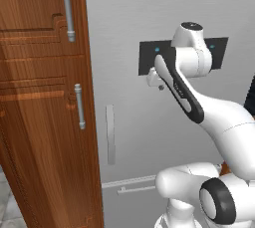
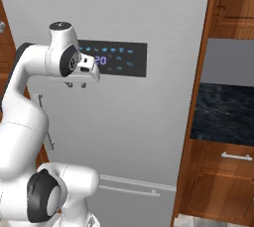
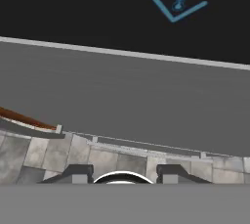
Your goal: Open the fridge, grab two sodas, and place both sodas inside the bowl with ice on the dining counter.
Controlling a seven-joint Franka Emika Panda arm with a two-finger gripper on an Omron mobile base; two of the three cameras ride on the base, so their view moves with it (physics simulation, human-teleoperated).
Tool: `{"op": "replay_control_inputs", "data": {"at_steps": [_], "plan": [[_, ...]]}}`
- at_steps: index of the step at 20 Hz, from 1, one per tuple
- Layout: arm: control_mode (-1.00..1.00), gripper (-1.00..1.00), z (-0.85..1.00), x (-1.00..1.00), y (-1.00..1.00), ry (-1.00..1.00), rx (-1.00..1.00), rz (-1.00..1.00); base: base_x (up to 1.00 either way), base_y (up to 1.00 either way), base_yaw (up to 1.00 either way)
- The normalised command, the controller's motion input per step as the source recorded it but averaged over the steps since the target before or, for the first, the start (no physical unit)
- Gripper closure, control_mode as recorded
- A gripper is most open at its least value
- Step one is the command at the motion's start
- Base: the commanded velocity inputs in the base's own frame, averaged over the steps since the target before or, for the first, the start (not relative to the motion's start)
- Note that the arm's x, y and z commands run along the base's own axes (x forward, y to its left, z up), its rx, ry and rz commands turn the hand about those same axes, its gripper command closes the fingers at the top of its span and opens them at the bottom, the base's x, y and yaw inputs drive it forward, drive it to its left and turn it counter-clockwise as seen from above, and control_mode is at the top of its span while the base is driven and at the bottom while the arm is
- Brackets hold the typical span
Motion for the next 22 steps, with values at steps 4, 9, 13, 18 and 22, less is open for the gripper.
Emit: {"op": "replay_control_inputs", "data": {"at_steps": [4,9,13,18,22], "plan": [[-1.0,-1.0,0.0,-0.14,0.04,-0.02,0.0,0.0,0.0,0.0,0.0],[-1.0,-1.0,-0.29,-0.49,0.25,0.07,0.0,-0.09,0.0,0.0,0.0],[-1.0,-1.0,-0.42,-0.58,0.44,0.12,-0.02,-0.18,0.0,0.0,0.0],[-1.0,-1.0,-0.14,-0.27,0.38,0.0,-0.03,-0.12,0.0,0.0,0.0],[-1.0,-1.0,0.0,0.37,-0.25,0.0,0.0,0.05,0.0,0.0,0.0]]}}
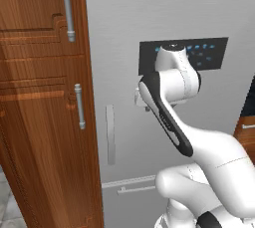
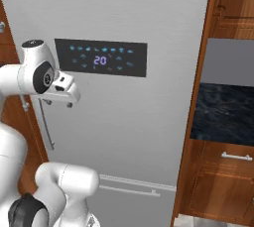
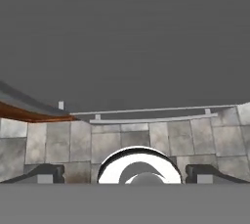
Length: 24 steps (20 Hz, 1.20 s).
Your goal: Open the fridge, grab two sodas, and place both sodas inside the bowl with ice on the dining counter.
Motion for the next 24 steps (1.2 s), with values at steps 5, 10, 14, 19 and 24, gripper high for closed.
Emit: {"op": "replay_control_inputs", "data": {"at_steps": [5,10,14,19,24], "plan": [[-1.0,-1.0,-0.01,0.29,-0.26,0.0,0.02,0.13,0.0,0.0,0.0],[1.0,-1.0,-0.04,0.01,0.01,0.0,0.0,0.07,-0.08,0.3,0.04],[1.0,-1.0,0.0,0.0,0.0,0.0,0.0,0.0,-0.42,0.84,-0.01],[1.0,-1.0,0.0,0.0,0.0,0.0,0.0,0.0,-0.65,0.76,-0.13],[1.0,-1.0,0.0,0.0,0.0,0.0,0.0,0.0,-0.68,0.48,-0.3]]}}
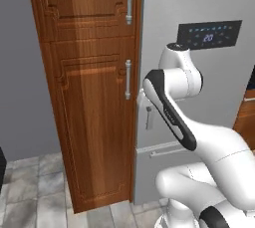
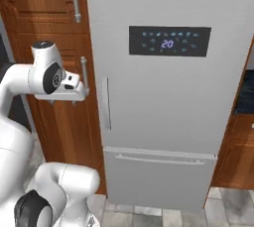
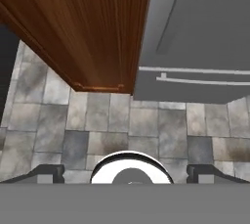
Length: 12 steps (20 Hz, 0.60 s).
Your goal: Open the fridge, grab two sodas, and place both sodas inside the bowl with ice on the dining counter.
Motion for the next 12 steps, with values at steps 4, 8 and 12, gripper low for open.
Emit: {"op": "replay_control_inputs", "data": {"at_steps": [4,8,12], "plan": [[1.0,-1.0,0.0,0.0,0.0,0.0,0.0,0.0,-0.05,0.63,-0.37],[1.0,-1.0,0.0,0.0,0.0,0.0,0.0,0.0,0.0,0.62,-0.35],[1.0,-1.0,0.0,0.0,0.0,0.0,0.0,0.0,0.0,0.3,-0.29]]}}
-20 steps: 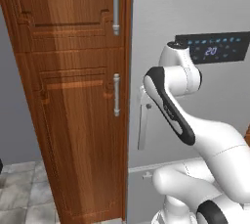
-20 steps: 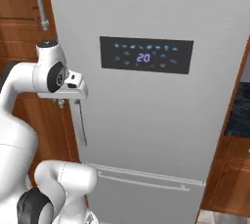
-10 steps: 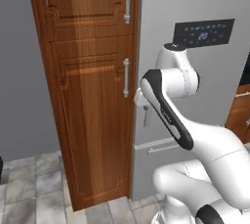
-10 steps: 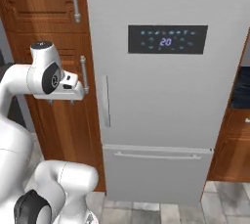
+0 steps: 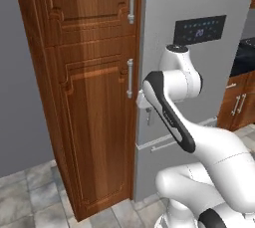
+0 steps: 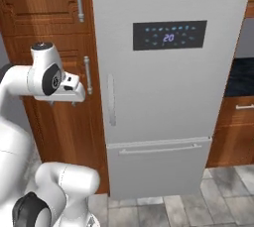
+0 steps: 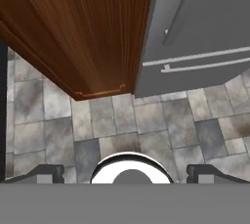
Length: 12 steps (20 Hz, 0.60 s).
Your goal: Open the fridge, grab two sodas, and place both sodas inside the bowl with ice on the dining counter.
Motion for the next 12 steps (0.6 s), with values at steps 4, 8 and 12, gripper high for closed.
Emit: {"op": "replay_control_inputs", "data": {"at_steps": [4,8,12], "plan": [[1.0,-1.0,0.0,0.0,0.0,0.0,0.0,0.0,0.05,0.21,-0.27],[1.0,-1.0,0.0,0.0,0.0,0.0,0.0,0.0,0.19,0.48,-0.29],[1.0,-1.0,0.0,0.0,0.0,0.0,0.0,0.0,0.05,0.59,-0.27]]}}
